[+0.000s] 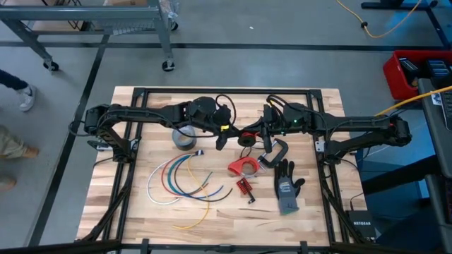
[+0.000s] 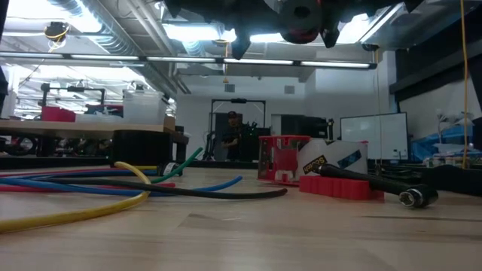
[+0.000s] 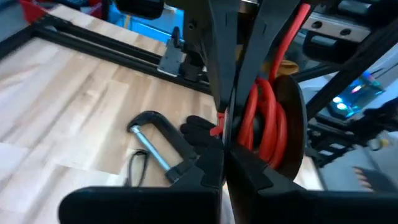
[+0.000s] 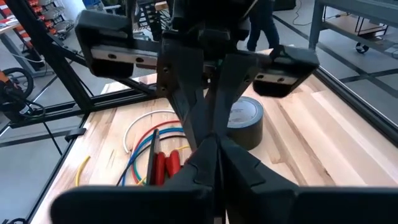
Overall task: Coil cords
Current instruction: Coil the red wire onto the spool
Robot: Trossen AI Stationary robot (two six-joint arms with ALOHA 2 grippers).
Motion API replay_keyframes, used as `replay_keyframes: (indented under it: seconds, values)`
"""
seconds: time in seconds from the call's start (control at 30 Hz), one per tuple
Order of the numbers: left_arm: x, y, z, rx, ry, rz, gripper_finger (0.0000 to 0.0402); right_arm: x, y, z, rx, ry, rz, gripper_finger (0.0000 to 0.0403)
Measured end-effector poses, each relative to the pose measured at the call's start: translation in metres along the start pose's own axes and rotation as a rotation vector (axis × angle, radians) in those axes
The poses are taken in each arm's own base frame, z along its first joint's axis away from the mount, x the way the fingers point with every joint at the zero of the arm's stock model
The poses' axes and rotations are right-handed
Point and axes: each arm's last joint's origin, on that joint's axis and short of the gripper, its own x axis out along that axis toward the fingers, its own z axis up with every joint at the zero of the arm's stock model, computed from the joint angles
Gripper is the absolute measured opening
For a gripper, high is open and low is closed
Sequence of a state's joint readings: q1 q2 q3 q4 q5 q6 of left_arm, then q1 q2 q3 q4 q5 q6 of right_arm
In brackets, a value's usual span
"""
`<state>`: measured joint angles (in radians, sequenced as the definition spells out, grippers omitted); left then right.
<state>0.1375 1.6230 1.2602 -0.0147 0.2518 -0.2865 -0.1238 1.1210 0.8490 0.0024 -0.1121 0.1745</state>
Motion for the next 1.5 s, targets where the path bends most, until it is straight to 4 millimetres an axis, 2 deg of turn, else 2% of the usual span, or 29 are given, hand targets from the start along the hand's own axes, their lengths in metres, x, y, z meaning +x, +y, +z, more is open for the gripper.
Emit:
replay_keyframes:
  seconds: [0.2,0.8,1.0,1.33,1.5]
  values:
    - [0.0,-0.002,-0.001,-0.162,0.037,-0.087,0.0001,0.0,0.0,0.001,-0.002,-0.014,-0.003,0.0034]
    - [-0.002,-0.012,-0.014,-0.624,0.337,-0.335,0.0,0.0,-0.002,0.001,-0.04,-0.012,-0.077,0.0036]
    - [-0.003,-0.011,-0.014,-0.643,0.343,-0.327,0.0,0.0,-0.004,-0.002,-0.05,0.011,-0.108,0.0037]
    - [-0.003,-0.011,-0.014,-0.664,0.353,-0.335,0.0,-0.002,-0.005,-0.015,-0.04,0.147,-0.118,0.0037]
    - [-0.003,-0.008,-0.013,-0.598,0.324,-0.324,0.0,-0.002,-0.005,-0.015,-0.04,0.147,-0.118,0.0037]
